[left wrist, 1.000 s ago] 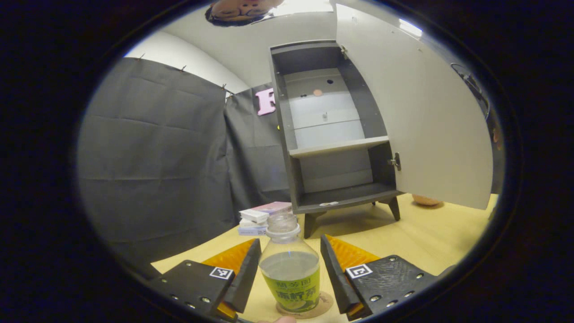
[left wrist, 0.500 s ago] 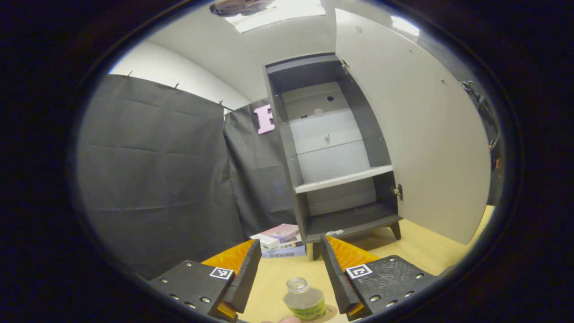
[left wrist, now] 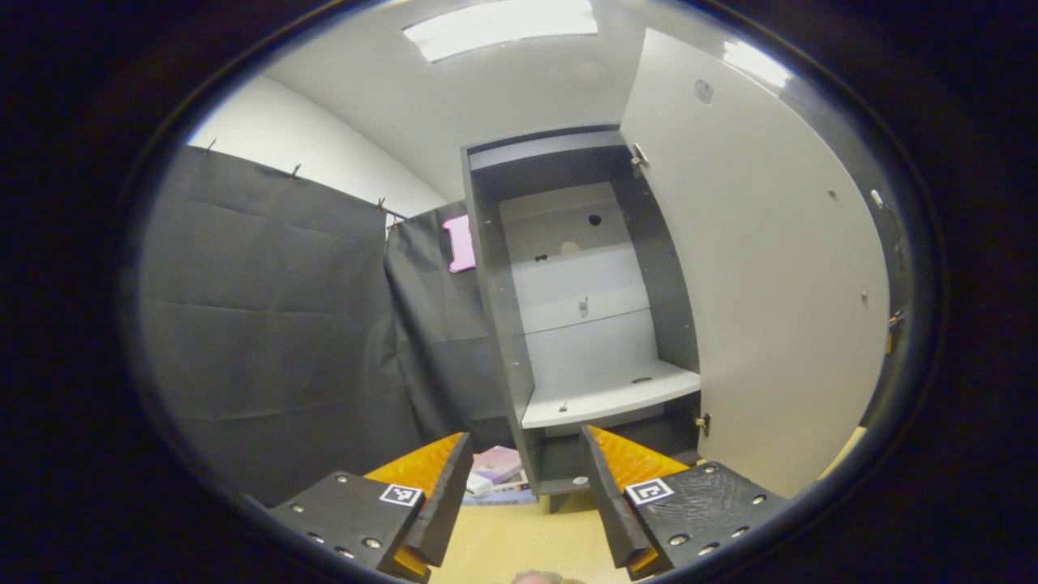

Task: Open the cabinet door with the right hand, grasp the bottle in the cabinet with the left hand and place it on the coaster, then close the cabinet door with the right hand.

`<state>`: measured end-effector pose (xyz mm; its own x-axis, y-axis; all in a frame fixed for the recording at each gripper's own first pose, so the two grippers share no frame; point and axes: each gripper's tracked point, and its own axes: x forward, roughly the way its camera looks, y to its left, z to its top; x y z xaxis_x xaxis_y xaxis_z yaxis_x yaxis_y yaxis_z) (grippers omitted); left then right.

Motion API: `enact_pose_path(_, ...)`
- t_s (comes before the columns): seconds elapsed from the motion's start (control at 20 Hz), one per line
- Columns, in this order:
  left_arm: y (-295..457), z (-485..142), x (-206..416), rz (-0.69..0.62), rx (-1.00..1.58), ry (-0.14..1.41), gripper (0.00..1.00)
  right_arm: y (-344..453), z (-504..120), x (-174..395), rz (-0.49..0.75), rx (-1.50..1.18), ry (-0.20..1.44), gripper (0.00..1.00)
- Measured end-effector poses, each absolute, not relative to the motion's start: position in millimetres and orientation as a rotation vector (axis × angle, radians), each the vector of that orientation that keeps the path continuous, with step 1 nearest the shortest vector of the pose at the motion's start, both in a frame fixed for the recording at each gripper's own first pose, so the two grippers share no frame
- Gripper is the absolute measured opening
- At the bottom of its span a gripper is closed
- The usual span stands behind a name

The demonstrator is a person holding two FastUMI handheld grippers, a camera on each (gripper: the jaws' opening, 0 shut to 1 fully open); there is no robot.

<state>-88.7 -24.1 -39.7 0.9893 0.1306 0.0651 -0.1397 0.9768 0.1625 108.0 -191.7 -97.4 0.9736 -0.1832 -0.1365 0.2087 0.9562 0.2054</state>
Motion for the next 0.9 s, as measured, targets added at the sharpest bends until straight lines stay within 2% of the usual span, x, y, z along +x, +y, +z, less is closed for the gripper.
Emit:
enact_pose_path(0.1, -26.1, -21.4, -79.4, 0.143, 0.145, -0.039, 0.71, -185.2, -73.8, 106.2, -0.15, 0.219, 0.096, 0.95)
enact_pose_path(0.15, -27.7, -14.3, -77.1, 0.144, 0.144, -0.031, 0.8, -181.0, -60.9, 104.3, -0.125, 0.211, 0.084, 0.95)
enact_pose_path(0.25, -29.0, -6.2, -77.7, 0.147, 0.156, -0.031, 0.7, -166.1, -34.9, 99.3, -0.071, 0.201, 0.049, 0.94)
enact_pose_path(0.3, -28.0, -3.5, -77.0, 0.146, 0.166, -0.026, 0.71, -157.5, -26.8, 97.2, -0.048, 0.19, 0.039, 0.94)
enact_pose_path(0.35, -29.3, -5.6, -77.2, 0.138, 0.168, -0.02, 0.8, -149.7, -20.4, 94.3, -0.029, 0.177, 0.034, 0.94)
enact_pose_path(0.4, -32.4, -6.1, -76.3, 0.121, 0.164, -0.016, 0.8, -137.0, -14.9, 92.9, -0.003, 0.172, 0.029, 0.94)
enact_pose_path(0.5, -34.1, -8.8, -74.0, 0.086, 0.153, -0.012, 0.8, -134.3, -12.6, 86.4, -0.037, 0.147, 0.029, 0.87)
enact_pose_path(0.55, -35.2, -8.3, -74.5, 0.066, 0.147, -0.013, 0.8, -131.6, -11.4, 85.8, -0.052, 0.151, 0.032, 0.91)
enact_pose_path(0.7, -30.7, -0.1, -70.6, 0.028, 0.156, -0.035, 0.8, -117.5, -15.4, 84.9, -0.088, 0.162, 0.035, 0.92)
enact_pose_path(0.8, -19.1, 3.7, -61.2, 0.014, 0.158, -0.038, 0.7, -104.6, -16.6, 86.1, -0.096, 0.166, 0.041, 0.92)
enact_pose_path(0.85, -13.8, 6.8, -59.2, 0.011, 0.15, -0.044, 0.8, -94.2, -18.4, 84.1, -0.09, 0.169, 0.048, 0.92)
enact_pose_path(0.9, -7.6, 8.0, -56.7, 0.008, 0.143, -0.049, 0.8, -86.5, -19.3, 82.0, -0.09, 0.173, 0.053, 0.93)
